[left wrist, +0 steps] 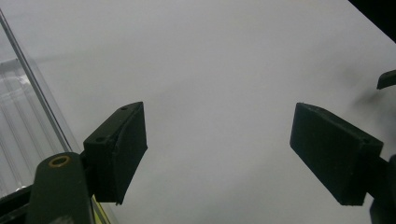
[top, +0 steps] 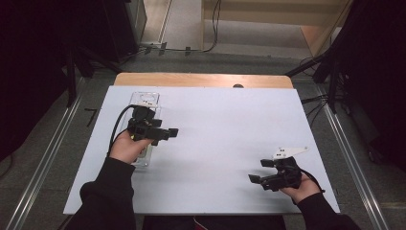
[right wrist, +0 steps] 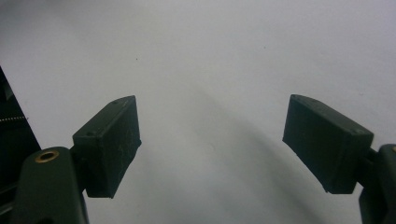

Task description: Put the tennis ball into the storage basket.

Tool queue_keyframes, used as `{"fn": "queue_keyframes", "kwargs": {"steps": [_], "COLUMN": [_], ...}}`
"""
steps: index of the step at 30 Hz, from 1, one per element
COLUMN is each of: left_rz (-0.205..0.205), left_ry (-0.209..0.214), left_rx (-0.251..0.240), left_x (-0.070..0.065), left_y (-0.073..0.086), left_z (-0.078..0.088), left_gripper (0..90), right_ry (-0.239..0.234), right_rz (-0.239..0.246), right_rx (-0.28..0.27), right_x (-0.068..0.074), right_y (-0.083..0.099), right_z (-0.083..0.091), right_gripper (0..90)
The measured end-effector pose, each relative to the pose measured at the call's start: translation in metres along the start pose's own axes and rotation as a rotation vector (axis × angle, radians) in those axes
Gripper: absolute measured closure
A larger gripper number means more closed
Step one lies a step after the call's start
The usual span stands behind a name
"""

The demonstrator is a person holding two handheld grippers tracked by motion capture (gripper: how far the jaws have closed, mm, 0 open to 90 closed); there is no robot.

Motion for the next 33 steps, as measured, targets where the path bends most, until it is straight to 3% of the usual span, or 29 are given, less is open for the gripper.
{"fn": "queue_keyframes", "kwargs": {"steps": [8, 16, 23, 28, 33], "left_rz": [0.009, -0.019, -0.044, -0.040, -0.057], "left_ry": [0.053, 0.026, 0.029, 0.060, 0.056], "left_rx": [-0.014, 0.008, 0.024, 0.024, 0.030], "left_x": [-0.007, -0.010, -0.016, -0.021, -0.024], "left_y": [0.003, 0.012, 0.022, 0.029, 0.036], "left_z": [-0.001, -0.007, -0.010, -0.009, -0.010], "left_gripper": [19.2, 19.2, 19.2, 19.2, 19.2], "right_ry": [-0.001, 0.005, 0.005, 0.005, 0.005], "right_rz": [0.002, -0.001, -0.003, -0.001, -0.003], "right_rx": [0.000, -0.001, -0.004, -0.003, -0.005], "right_x": [0.000, 0.000, -0.001, -0.001, -0.001], "right_y": [0.000, 0.000, 0.000, 0.000, 0.000], "right_z": [0.000, 0.001, 0.001, 0.001, 0.001], "right_gripper": [16.9, 16.9, 16.9, 16.9, 16.9]}}
Point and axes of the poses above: each handheld gripper's, and its own axes: z roughly backward along the jaws, y roughly out of its underside, x roughly to its left, the point moved 8 cm from there along -z, roughly forward along the jaws, and after that the axes turned 3 degrees about -y, right-handed, at the moved point
